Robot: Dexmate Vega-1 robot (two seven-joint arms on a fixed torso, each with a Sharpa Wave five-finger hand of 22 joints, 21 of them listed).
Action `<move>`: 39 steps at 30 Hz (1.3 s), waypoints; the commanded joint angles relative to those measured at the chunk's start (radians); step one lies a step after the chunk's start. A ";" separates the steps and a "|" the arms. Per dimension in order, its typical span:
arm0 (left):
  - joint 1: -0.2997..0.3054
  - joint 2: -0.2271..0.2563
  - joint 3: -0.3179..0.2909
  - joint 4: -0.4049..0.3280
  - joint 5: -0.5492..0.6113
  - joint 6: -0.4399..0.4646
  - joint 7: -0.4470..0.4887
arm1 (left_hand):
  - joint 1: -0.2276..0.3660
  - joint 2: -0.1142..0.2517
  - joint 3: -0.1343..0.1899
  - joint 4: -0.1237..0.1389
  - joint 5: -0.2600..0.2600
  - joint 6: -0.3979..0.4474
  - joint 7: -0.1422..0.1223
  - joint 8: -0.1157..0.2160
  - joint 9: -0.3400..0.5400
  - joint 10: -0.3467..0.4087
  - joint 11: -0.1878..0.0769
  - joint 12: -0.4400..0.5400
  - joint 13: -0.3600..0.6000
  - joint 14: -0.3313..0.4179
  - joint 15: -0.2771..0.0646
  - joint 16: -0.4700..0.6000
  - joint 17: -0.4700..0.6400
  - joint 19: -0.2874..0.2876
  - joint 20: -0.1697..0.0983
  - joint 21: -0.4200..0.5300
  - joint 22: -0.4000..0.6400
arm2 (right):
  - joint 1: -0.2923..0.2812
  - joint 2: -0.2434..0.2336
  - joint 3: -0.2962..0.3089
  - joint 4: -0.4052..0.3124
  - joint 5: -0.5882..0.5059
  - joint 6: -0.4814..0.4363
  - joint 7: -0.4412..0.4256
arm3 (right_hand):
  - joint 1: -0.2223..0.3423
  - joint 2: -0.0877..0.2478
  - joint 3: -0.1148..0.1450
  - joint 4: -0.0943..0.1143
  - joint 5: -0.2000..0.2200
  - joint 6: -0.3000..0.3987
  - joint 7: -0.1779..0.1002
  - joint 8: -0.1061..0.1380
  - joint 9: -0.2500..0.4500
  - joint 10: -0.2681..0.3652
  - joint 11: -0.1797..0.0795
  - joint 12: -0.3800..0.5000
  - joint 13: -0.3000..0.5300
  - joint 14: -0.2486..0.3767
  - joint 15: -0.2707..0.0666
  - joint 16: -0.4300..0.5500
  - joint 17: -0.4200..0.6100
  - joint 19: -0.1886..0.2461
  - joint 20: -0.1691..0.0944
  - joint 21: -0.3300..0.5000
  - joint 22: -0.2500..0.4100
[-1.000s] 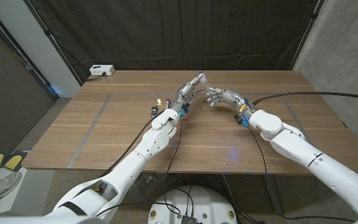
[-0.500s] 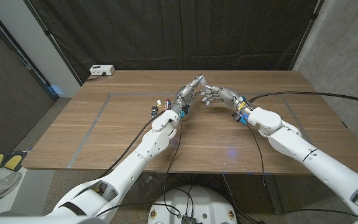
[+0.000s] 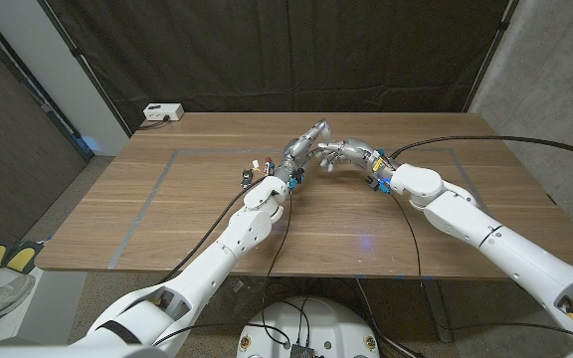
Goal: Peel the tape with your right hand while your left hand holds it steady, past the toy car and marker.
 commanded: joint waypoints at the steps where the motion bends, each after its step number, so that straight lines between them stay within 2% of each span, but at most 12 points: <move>1: -0.012 -0.006 0.001 0.023 0.010 -0.010 -0.012 | 0.036 0.036 -0.005 0.000 -0.002 0.059 -0.048 0.006 0.006 0.009 0.003 -0.005 0.001 0.007 -0.023 0.007 0.002 -0.020 -0.002 -0.004 0.005 | 0.023 0.029 -0.024 0.003 -0.049 -0.050 -0.075 | 0.008 0.019 0.000 0.006 0.011 0.065 -0.010 0.009 0.005 0.057 -0.022 0.033 0.019 0.037 -0.064 0.039 0.000 0.030 -0.013 0.030 0.018; 3: -0.014 -0.007 0.001 0.027 0.010 -0.011 -0.011 | 0.036 0.036 -0.005 0.000 -0.002 0.060 -0.048 0.007 0.006 0.010 0.003 -0.005 0.001 0.007 -0.025 0.007 0.002 -0.019 -0.003 -0.004 0.005 | 0.013 0.045 -0.017 0.027 -0.052 0.000 -0.095 | 0.073 0.056 0.025 -0.014 0.021 0.089 -0.024 0.004 0.006 0.069 -0.038 0.045 0.034 0.040 -0.082 0.065 0.010 0.030 -0.032 0.047 0.027; 4: -0.015 -0.007 0.000 0.030 0.009 -0.010 -0.013 | 0.037 0.036 -0.005 -0.001 -0.003 0.060 -0.049 0.007 0.006 0.010 0.002 -0.005 0.001 0.007 -0.025 0.007 0.002 -0.019 -0.003 -0.004 0.005 | 0.007 0.050 -0.015 0.027 -0.063 0.007 -0.119 | 0.143 0.101 0.054 -0.029 0.024 0.110 -0.031 0.001 0.007 0.095 -0.056 0.063 0.048 0.045 -0.097 0.085 0.018 0.030 -0.047 0.061 0.031; 6: -0.017 -0.008 0.000 0.035 0.011 -0.012 -0.015 | 0.037 0.036 -0.005 -0.001 -0.003 0.058 -0.050 0.006 0.007 0.008 0.002 -0.006 0.001 0.006 -0.025 0.006 0.002 -0.020 -0.002 -0.005 0.005 | -0.005 0.057 -0.011 0.020 -0.087 0.012 -0.166 | 0.192 0.113 0.065 -0.036 0.020 0.135 -0.040 0.002 0.008 0.120 -0.074 0.081 0.061 0.057 -0.111 0.109 0.026 0.033 -0.057 0.076 0.037; 8: -0.019 -0.010 -0.001 0.039 0.009 -0.012 -0.018 | 0.037 0.036 -0.006 -0.001 -0.003 0.059 -0.048 0.006 0.006 0.007 0.000 -0.007 0.001 0.007 -0.025 0.006 0.002 -0.019 -0.002 -0.006 0.005 | -0.020 0.068 -0.005 0.011 -0.116 0.014 -0.227 | 0.286 0.140 0.089 -0.040 0.007 0.191 -0.053 0.009 0.013 0.158 -0.086 0.114 0.087 0.098 -0.116 0.144 0.025 0.041 -0.076 0.113 0.051; 9: -0.021 -0.011 -0.001 0.043 0.010 -0.014 -0.019 | 0.037 0.036 -0.006 -0.001 -0.003 0.059 -0.048 0.006 0.006 0.008 -0.001 -0.007 0.001 0.007 -0.024 0.006 0.002 -0.019 -0.002 -0.007 0.005 | -0.028 0.074 -0.003 0.005 -0.133 0.012 -0.260 | 0.333 0.142 0.098 -0.042 -0.001 0.219 -0.054 0.012 0.017 0.188 -0.092 0.138 0.104 0.108 -0.118 0.160 0.030 0.052 -0.085 0.137 0.058; 13: -0.025 -0.015 0.000 0.051 0.011 -0.016 -0.023 | 0.038 0.037 -0.007 -0.001 -0.004 0.059 -0.046 0.006 0.007 0.007 0.000 -0.008 0.001 0.004 -0.023 0.005 0.002 -0.018 -0.002 -0.008 0.005 | -0.053 0.087 0.005 -0.015 -0.185 -0.003 -0.356 | 0.421 0.132 0.102 -0.039 -0.017 0.270 -0.042 0.018 0.029 0.228 -0.088 0.171 0.123 0.145 -0.121 0.204 0.052 0.081 -0.124 0.199 0.079; 19: -0.033 -0.021 0.000 0.060 0.016 -0.023 -0.028 | 0.038 0.038 -0.008 -0.001 -0.005 0.059 -0.044 0.006 0.006 0.007 0.001 -0.008 0.001 0.004 -0.023 0.005 0.002 -0.018 -0.003 -0.010 0.005 | -0.053 0.077 0.005 -0.028 -0.205 -0.018 -0.358 | 0.467 0.115 0.097 -0.039 -0.020 0.315 -0.025 0.020 0.027 0.267 -0.076 0.188 0.121 0.169 -0.121 0.234 0.072 0.090 -0.147 0.239 0.091; 25: -0.037 -0.021 0.001 0.061 0.029 -0.038 -0.026 | 0.039 0.039 -0.008 -0.001 -0.005 0.060 -0.044 0.006 0.006 0.008 0.002 -0.009 0.001 0.004 -0.021 0.004 0.002 -0.017 -0.001 -0.012 0.005 | -0.045 0.077 0.004 -0.004 -0.203 0.020 -0.335 | 0.483 0.097 0.090 -0.032 -0.019 0.362 0.000 0.034 0.040 0.313 -0.053 0.218 0.139 0.187 -0.115 0.262 0.110 0.091 -0.147 0.280 0.103; 28: -0.041 -0.019 0.001 0.064 0.042 -0.049 -0.020 | 0.039 0.039 -0.008 -0.001 -0.005 0.060 -0.043 0.006 0.006 0.007 0.003 -0.009 0.001 0.003 -0.020 0.004 0.002 -0.017 0.000 -0.013 0.005 | -0.038 0.070 0.003 0.008 -0.192 0.037 -0.301 | 0.489 0.101 0.096 -0.028 -0.018 0.382 0.024 0.041 0.049 0.326 -0.046 0.234 0.154 0.192 -0.112 0.275 0.141 0.086 -0.148 0.302 0.111; 31: -0.042 -0.015 0.002 0.062 0.059 -0.057 -0.008 | 0.040 0.040 -0.009 -0.001 -0.005 0.062 -0.048 0.005 0.005 0.007 0.004 -0.010 0.001 0.003 -0.021 0.004 0.002 -0.017 0.001 -0.015 0.005 | -0.033 0.065 0.002 0.012 -0.184 0.038 -0.278 | 0.498 0.099 0.103 -0.031 -0.017 0.395 0.029 0.044 0.055 0.334 -0.036 0.240 0.157 0.197 -0.112 0.284 0.164 0.083 -0.149 0.318 0.115; 39: -0.048 0.013 0.022 0.055 0.132 -0.074 0.025 | 0.040 0.038 -0.012 -0.001 -0.006 0.061 -0.051 0.001 0.000 0.006 0.003 -0.011 0.001 0.003 -0.020 0.003 0.002 -0.015 0.000 -0.018 0.006 | -0.038 0.061 0.008 0.013 -0.175 0.046 -0.266 | 0.502 0.096 0.111 -0.029 -0.017 0.403 0.034 0.045 0.063 0.340 -0.032 0.244 0.155 0.200 -0.110 0.293 0.196 0.074 -0.151 0.342 0.121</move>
